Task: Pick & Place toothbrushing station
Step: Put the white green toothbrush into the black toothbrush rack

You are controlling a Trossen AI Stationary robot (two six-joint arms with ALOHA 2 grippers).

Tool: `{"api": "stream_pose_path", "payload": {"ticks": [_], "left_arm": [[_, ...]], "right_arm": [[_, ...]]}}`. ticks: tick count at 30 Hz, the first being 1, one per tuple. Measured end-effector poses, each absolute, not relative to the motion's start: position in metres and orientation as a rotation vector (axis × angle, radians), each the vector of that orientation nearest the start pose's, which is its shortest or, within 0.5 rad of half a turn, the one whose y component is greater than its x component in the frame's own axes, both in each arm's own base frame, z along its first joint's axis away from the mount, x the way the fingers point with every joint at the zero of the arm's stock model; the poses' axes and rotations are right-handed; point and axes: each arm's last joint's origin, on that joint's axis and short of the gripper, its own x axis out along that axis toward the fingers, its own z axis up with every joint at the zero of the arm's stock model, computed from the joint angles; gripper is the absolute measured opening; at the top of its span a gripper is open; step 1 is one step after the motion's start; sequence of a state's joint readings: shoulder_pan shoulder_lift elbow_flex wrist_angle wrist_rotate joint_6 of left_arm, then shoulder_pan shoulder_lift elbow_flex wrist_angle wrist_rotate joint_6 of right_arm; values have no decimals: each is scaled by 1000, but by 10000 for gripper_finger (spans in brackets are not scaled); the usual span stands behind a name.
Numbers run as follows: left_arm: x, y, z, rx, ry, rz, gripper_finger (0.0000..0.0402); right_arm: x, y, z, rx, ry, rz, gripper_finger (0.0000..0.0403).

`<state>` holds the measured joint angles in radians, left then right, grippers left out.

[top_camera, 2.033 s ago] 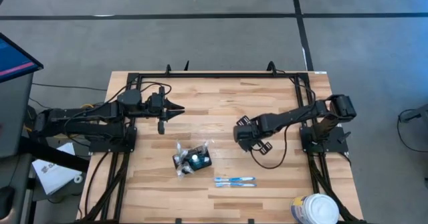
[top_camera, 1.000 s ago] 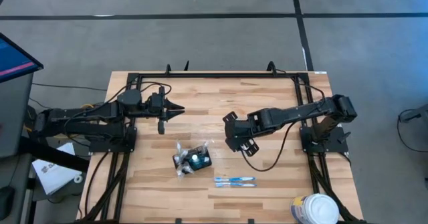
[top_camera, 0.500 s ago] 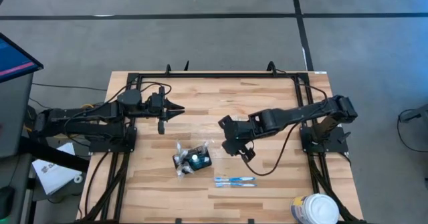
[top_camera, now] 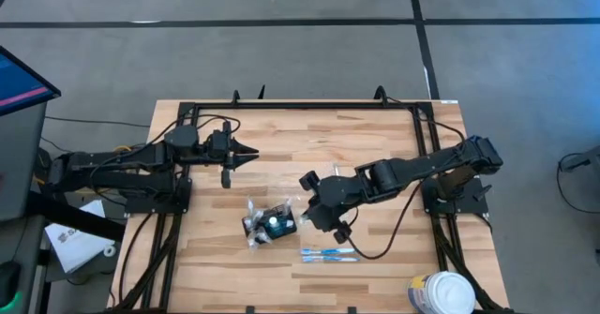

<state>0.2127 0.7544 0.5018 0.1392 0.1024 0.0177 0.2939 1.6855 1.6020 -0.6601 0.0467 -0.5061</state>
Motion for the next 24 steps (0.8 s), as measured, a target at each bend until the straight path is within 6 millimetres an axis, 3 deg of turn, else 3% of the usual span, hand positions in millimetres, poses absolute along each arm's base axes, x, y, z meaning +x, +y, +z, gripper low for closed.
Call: {"api": "stream_pose_path", "payload": {"ticks": [16, 24], "left_arm": [[172, 34, 270, 0, 113, 109, 53], [172, 34, 270, 0, 113, 109, 53]], "right_arm": [[361, 113, 350, -514, 532, 435, 0], [370, 111, 340, -488, 524, 484, 0]]}}
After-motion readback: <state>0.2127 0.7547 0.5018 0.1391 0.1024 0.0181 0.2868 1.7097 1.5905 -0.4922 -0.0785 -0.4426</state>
